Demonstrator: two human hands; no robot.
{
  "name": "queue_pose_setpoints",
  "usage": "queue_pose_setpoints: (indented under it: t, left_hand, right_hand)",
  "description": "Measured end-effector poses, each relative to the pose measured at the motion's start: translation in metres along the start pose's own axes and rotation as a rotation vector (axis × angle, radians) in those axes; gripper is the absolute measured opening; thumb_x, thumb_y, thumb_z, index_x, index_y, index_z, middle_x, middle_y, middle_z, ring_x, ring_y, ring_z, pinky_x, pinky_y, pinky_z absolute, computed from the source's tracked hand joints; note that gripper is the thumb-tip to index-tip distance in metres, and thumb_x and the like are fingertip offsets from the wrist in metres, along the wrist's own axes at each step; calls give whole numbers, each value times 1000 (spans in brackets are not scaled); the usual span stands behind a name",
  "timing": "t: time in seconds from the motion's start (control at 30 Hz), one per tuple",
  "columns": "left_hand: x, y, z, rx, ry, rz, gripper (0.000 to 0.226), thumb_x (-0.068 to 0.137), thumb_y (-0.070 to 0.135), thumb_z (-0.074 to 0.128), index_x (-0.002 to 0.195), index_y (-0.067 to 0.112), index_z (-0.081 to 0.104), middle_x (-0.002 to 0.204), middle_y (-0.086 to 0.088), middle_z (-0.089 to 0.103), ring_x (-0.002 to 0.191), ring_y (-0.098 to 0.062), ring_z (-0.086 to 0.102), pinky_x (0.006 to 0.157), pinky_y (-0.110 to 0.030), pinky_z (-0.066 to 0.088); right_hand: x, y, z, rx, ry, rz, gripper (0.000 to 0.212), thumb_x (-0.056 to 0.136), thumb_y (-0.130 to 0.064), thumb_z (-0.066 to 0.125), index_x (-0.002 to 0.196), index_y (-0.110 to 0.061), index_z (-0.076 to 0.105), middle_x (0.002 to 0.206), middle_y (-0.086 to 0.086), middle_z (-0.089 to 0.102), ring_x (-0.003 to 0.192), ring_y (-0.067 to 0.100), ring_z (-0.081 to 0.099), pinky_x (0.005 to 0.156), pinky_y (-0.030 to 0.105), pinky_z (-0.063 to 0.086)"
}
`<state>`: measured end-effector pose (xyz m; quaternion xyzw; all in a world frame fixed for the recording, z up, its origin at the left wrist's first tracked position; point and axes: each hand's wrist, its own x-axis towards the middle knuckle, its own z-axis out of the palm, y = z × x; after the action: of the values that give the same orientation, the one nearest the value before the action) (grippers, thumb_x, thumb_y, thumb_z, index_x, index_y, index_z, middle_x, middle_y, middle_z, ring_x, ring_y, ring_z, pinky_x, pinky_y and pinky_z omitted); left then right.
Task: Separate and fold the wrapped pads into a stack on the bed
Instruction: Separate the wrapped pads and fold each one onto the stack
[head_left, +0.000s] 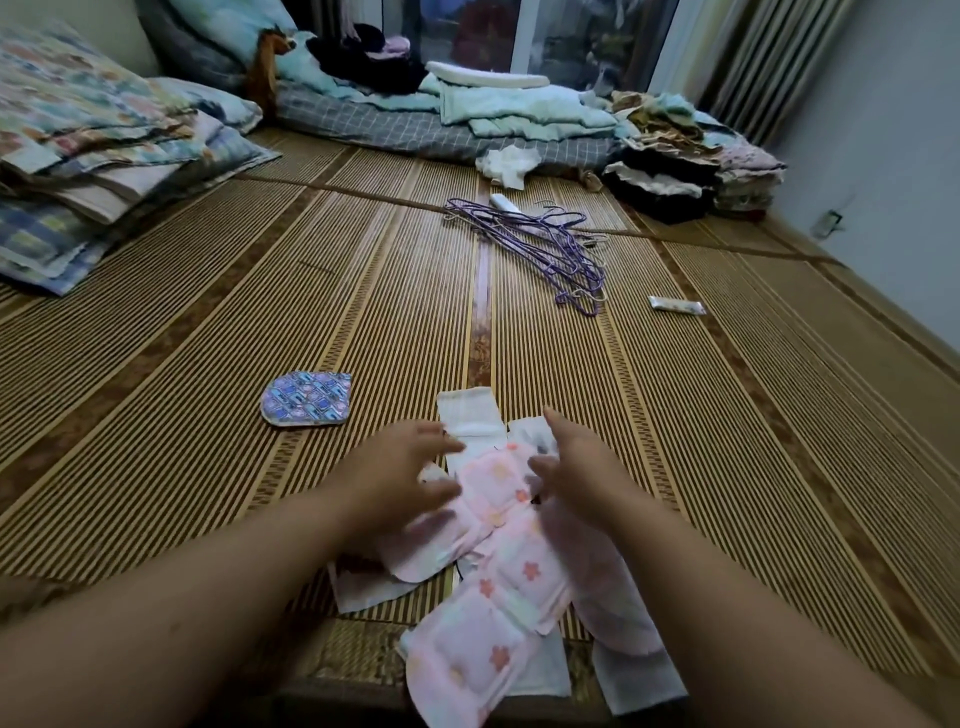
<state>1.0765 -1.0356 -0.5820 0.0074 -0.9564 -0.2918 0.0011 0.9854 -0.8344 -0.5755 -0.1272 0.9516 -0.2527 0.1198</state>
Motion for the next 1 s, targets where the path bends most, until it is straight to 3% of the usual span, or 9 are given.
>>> queue_pose_setpoints:
  t: [0.07,0.17,0.3,0.4,0.57,0.7,0.8,0.9,1.0]
  left_hand:
    - [-9,12,19,20,-66,58,42,85,47,57,125,37,55,146,10,40,134,-16,35,101,-37,33]
    - [-11,14,37,90,-83,64,45,88,50,50,131,37,50,151,8,34,142,-17,21,108,-39,25]
    - [-8,8,46,124,-96,65,49,88,52,48,134,36,47,154,5,29,143,-17,17,110,-41,23]
    - [-7,6,48,146,-102,66,48,87,53,48,132,38,49,153,6,31,143,-18,19,109,-42,25]
    - [-7,8,46,169,-104,70,47,86,55,47,129,38,51,150,6,36,142,-20,22,108,-44,27]
    - [-8,11,44,167,-101,76,41,85,53,48,120,33,59,142,3,46,140,-22,26,105,-44,32]
    - [-7,13,43,196,-104,74,41,85,52,47,119,32,60,147,0,42,140,-23,27,106,-43,31]
    - [-8,13,42,153,-124,50,44,84,52,50,125,36,56,152,2,35,140,-21,26,108,-41,28]
    - [-8,13,38,-15,-59,-4,57,77,47,62,131,45,43,153,8,31,135,-17,33,106,-41,34]
  right_hand:
    - [10,1,6,-145,-7,27,54,87,-35,61,138,-22,47,134,11,51,119,29,44,93,39,40]
    - [19,3,9,-184,31,79,32,78,-48,69,104,-29,68,110,7,60,95,21,47,78,33,43]
    - [19,0,4,-46,-6,59,22,77,-44,74,71,-26,62,78,-2,67,77,17,64,72,38,57]
    - [12,-1,-4,138,9,63,16,77,-29,76,74,-18,65,74,3,69,68,20,70,67,43,60]
    - [7,-1,-13,127,21,14,11,82,-22,71,73,-17,65,69,-2,66,57,8,63,47,22,47]
    - [12,-8,-8,54,-26,-84,7,87,-22,66,93,-19,67,85,-2,66,75,14,63,69,34,57]
    - [21,-13,-1,-101,-153,-87,30,86,-27,67,115,-28,65,92,-3,69,80,17,67,76,38,58]
    - [27,-19,-1,-364,-126,-156,16,82,-33,69,96,-25,69,82,-3,67,76,18,65,75,41,57]
    - [22,-23,-10,-242,-45,-212,9,80,-29,72,80,-25,65,81,-4,66,74,14,62,68,34,56]
